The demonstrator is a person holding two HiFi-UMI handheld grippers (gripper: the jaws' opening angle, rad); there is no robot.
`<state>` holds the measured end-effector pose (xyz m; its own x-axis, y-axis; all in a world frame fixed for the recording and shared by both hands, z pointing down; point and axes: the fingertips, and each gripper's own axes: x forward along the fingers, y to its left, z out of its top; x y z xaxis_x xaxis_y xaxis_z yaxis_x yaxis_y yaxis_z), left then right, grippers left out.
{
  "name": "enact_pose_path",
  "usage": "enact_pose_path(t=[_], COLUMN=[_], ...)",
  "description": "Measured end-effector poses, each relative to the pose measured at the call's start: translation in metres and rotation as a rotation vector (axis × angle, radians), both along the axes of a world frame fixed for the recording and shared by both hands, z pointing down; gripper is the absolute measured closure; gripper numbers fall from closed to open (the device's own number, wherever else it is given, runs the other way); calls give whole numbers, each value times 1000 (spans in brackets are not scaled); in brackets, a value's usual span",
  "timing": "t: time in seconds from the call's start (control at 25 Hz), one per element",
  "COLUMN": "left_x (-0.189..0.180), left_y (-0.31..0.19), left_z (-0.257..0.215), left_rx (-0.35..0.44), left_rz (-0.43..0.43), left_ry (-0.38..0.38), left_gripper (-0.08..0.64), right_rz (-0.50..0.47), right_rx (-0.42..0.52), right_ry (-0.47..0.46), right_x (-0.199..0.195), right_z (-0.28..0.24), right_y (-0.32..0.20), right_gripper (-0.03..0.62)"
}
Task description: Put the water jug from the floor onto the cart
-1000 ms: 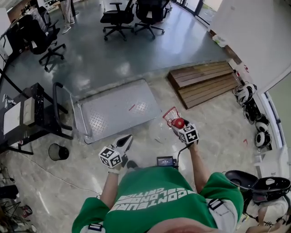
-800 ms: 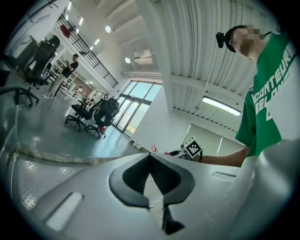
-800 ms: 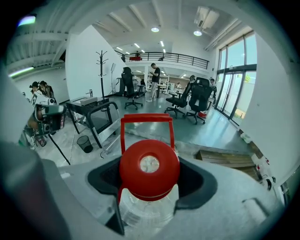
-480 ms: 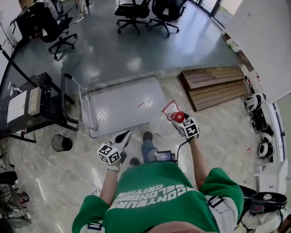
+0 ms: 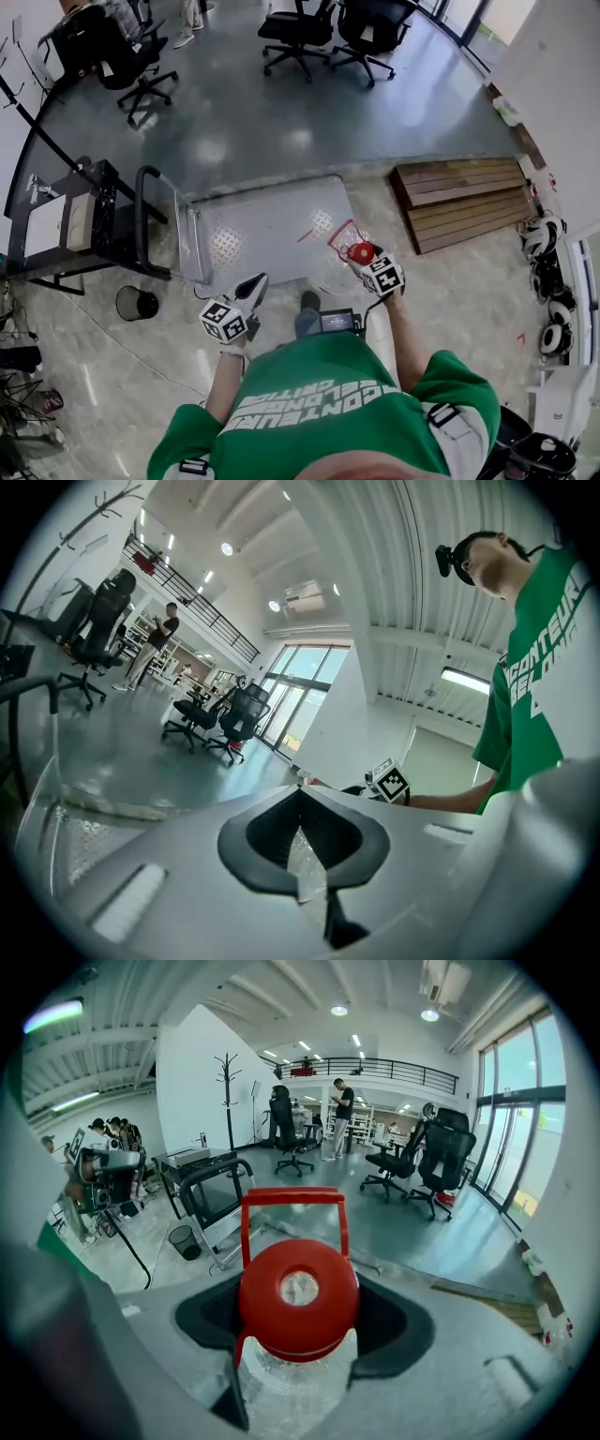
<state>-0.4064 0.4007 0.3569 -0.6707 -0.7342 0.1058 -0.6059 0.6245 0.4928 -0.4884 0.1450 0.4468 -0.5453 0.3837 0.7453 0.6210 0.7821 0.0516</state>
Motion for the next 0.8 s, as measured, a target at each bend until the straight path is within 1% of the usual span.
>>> enact_pose_path(t=[0.28,0.52,0.8], left_x=[-50,-87,-120], left_y=[-6,-4,-13], left_z=[-5,-6,-2], left_rx=[-13,-28,-42], left_rz=[-36,-83,-123], left_ry=[9,17,43], left_gripper=[546,546,546], right_rz=[-93,-148,-206], right_rx=[35,18,22], right_ry=[12,24,34], right_x=[-50,-93,-132], right_z=[5,7,14], right_y=[8,18,22], right_gripper=[290,290,290])
